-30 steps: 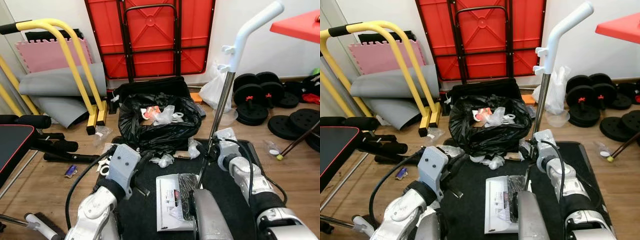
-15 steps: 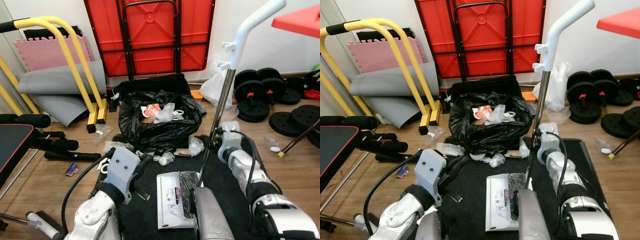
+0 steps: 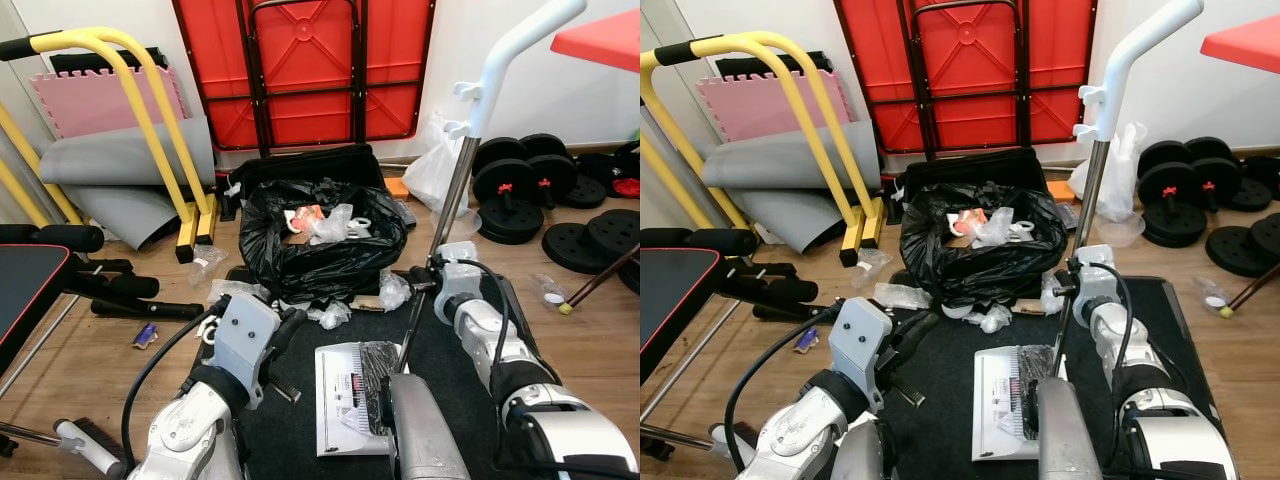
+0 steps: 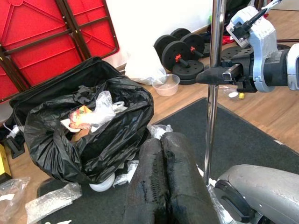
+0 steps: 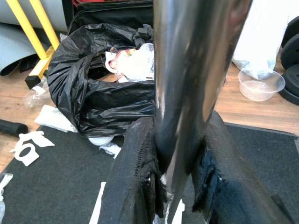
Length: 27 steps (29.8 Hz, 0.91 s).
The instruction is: Sweep floor
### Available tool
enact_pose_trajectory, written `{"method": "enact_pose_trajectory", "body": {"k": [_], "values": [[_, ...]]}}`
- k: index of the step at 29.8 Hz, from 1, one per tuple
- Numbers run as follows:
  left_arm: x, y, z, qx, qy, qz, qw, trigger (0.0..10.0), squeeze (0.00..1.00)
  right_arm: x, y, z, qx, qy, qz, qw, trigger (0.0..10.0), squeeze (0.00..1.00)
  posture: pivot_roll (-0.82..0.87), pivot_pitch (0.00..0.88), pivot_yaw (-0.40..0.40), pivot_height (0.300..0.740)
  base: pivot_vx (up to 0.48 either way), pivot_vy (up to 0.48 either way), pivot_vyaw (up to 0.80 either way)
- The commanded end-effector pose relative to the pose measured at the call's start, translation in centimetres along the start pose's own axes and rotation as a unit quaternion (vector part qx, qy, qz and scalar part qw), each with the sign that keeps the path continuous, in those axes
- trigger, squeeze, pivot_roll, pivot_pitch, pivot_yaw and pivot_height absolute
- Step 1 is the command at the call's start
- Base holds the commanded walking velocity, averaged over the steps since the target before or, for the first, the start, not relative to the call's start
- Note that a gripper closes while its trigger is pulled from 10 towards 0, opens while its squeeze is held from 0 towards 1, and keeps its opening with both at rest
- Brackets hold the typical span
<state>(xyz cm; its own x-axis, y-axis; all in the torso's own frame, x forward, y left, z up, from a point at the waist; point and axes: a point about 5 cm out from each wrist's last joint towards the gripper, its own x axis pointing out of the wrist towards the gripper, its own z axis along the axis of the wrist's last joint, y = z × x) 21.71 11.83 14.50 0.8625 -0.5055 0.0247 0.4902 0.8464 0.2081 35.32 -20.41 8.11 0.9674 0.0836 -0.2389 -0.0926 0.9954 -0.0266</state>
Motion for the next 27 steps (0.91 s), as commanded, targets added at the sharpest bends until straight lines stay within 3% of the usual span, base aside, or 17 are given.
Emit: {"method": "enact_pose_trajectory", "body": {"k": [1, 9, 10, 11, 13, 14, 15, 16, 17, 18, 19, 20, 24, 27], "values": [[0.1, 0.0, -0.4, -0.004, 0.011, -0.004, 1.000, 10.0, 0.00, -0.2, -0.8, 0.1, -0.005, -0.003, -0.014, 1.000, 0.0, 0.00, -0.10, 0.046, 0.005, 0.480, 0.000, 0.000, 0.00], [0.3, 0.0, -0.4, -0.005, 0.010, -0.001, 1.000, 10.0, 0.00, -0.5, -1.4, 0.1, 0.006, -0.017, -0.015, 1.000, 0.0, 0.00, -0.11, 0.039, 0.004, 0.480, 0.000, 0.000, 0.00], [0.3, 0.0, -0.4, -0.005, 0.010, -0.001, 1.000, 10.0, 0.00, -0.4, -1.5, 0.4, 0.045, -0.018, -0.020, 0.999, 0.0, 0.00, -0.12, 0.034, 0.002, 0.480, 0.000, 0.000, 0.00], [0.4, 0.1, -0.5, -0.006, 0.010, 0.000, 1.000, 10.0, 0.00, -0.2, -1.8, 1.0, 0.098, -0.024, -0.027, 0.995, 10.0, 0.00, -0.12, 0.033, 0.001, 0.480, 0.000, 0.000, 0.00], [0.4, 0.1, -0.5, -0.006, 0.010, 0.000, 1.000, 10.0, 0.00, -0.2, -1.8, 1.0, 0.098, -0.024, -0.027, 0.995, 10.0, 0.00, -0.12, 0.033, 0.001, 0.480, 0.000, 0.000, 0.00], [0.4, 0.1, -0.5, -0.006, 0.009, 0.000, 1.000, 10.0, 0.00, 0.0, -2.1, 1.6, 0.135, -0.035, -0.035, 0.990, 10.0, 0.00, -0.12, 0.033, 0.001, 0.480, 0.000, 0.000, 0.00], [0.4, 0.1, -0.5, -0.006, 0.009, 0.000, 1.000, 10.0, 0.00, 0.0, -2.1, 1.6, 0.135, -0.035, -0.035, 0.990, 10.0, 0.00, -0.12, 0.033, 0.001, 0.480, 0.000, 0.000, 0.00], [0.4, 0.1, -0.5, -0.006, 0.009, 0.001, 1.000, 10.0, 0.00, 0.0, -2.8, 2.8, 0.171, -0.060, -0.040, 0.983, 10.0, 0.00, -0.12, 0.033, 0.001, 0.480, 0.000, 0.000, 0.00], [0.4, 0.1, -0.5, -0.006, 0.009, 0.001, 1.000, 10.0, 0.00, 0.0, -2.8, 2.8, 0.171, -0.060, -0.040, 0.983, 10.0, 0.00, -0.12, 0.033, 0.001, 0.480, 0.000, 0.000, 0.00], [0.4, 0.1, -0.5, -0.006, 0.009, 0.001, 1.000, 10.0, 0.00, -0.1, -3.5, 4.1, 0.209, -0.096, -0.039, 0.972, 10.0, 0.00, -0.12, 0.026, 0.001, 0.480, 0.000, 0.000, 0.00], [0.4, 0.1, -0.5, -0.006, 0.009, 0.001, 1.000, 10.0, 0.00, -0.1, -3.5, 4.1, 0.209, -0.096, -0.039, 0.972, 10.0, 0.00, -0.12, 0.026, 0.001, 0.480, 0.000, 0.000, 0.00], [0.4, 0.1, -0.6, -0.006, 0.009, 0.002, 1.000, 10.0, 0.00, -0.3, -4.4, 5.4, 0.229, -0.127, -0.043, 0.964, 10.0, 0.00, -0.13, 0.021, 0.002, 0.485, 0.000, 0.000, 0.00], [0.5, 0.2, -0.7, -0.006, 0.009, 0.002, 1.000, 10.0, 0.00, -0.8, -5.9, 7.1, 0.252, -0.171, -0.056, 0.951, 10.0, 0.00, -0.13, 0.011, 0.002, 0.495, 0.000, 0.000, 0.00], [0.6, 0.3, -0.7, -0.004, 0.009, 0.002, 1.000, 10.0, 0.00, -1.1, -6.3, 7.3, 0.253, -0.181, -0.062, 0.948, 10.0, 0.00, -0.13, 0.008, 0.003, 0.505, 0.000, 0.000, 0.00]]}}
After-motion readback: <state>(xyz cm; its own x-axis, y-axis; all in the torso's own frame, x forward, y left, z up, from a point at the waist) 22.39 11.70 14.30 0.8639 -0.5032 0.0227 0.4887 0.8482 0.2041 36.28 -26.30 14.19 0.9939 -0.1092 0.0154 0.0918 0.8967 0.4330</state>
